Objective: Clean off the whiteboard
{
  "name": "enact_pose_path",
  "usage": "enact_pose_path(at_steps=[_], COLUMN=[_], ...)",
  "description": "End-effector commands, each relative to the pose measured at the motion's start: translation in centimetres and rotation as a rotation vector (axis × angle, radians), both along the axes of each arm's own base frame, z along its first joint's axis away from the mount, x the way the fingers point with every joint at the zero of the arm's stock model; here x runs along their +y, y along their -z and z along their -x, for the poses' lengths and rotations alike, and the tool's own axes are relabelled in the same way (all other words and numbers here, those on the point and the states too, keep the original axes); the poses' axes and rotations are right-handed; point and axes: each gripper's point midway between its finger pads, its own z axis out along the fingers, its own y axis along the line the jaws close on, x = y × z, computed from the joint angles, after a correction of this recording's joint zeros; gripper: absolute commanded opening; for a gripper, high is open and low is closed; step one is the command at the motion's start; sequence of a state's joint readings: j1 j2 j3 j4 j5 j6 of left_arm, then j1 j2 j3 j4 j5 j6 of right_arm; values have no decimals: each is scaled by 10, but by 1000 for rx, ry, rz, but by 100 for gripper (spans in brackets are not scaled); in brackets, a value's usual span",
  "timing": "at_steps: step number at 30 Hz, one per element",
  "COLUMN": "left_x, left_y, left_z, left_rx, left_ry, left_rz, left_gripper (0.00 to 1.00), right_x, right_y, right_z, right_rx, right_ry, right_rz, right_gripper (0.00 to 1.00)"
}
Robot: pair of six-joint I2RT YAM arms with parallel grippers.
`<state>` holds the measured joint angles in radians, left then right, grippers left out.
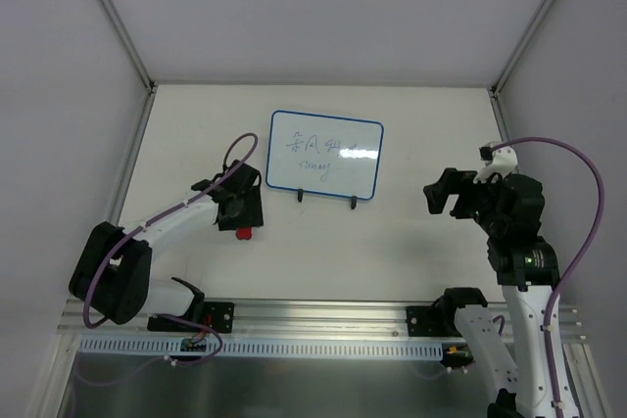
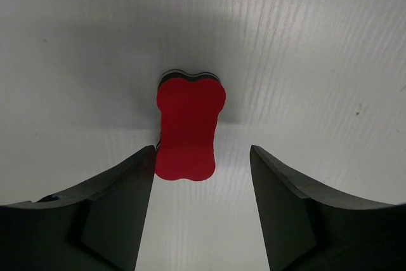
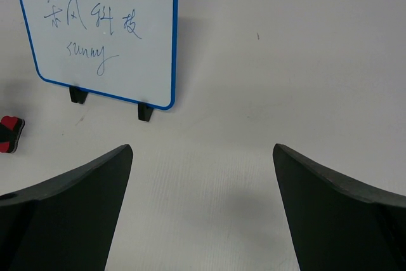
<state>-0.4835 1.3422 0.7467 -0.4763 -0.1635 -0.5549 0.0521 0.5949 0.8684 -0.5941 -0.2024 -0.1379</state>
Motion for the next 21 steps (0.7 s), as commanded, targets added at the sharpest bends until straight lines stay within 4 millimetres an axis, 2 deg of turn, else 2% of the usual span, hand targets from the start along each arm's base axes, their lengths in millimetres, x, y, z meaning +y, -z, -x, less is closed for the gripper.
enact_pose_path(at_steps=[1,6,11,16,20,21], left_x=[-4,-3,-1,0,0,0], left_y=[6,10,4,7,11,11], left_z=[-3,-8,-16,-16,-16,-16], left_rx=[-16,-13,-39,-30,-20,-17], left_ry=[35,37,43,40,34,34], left_rz=[15,-10,-32,-41,-46,-47], left_gripper=[60,57,54,50,39,30], right_x=[10,15,18,22,35,42], right_y=[-6,-5,-5,-3,3,5], right_z=[-1,-1,0,0,-4,-4], right_rx=[-31,-29,-28,-25,-3,5], right_ry=[-43,-68,-84,-113,-174,-207], right_rz=[-32,-49,-54,-52,-82,-101], right_gripper=[99,99,99,99,99,99])
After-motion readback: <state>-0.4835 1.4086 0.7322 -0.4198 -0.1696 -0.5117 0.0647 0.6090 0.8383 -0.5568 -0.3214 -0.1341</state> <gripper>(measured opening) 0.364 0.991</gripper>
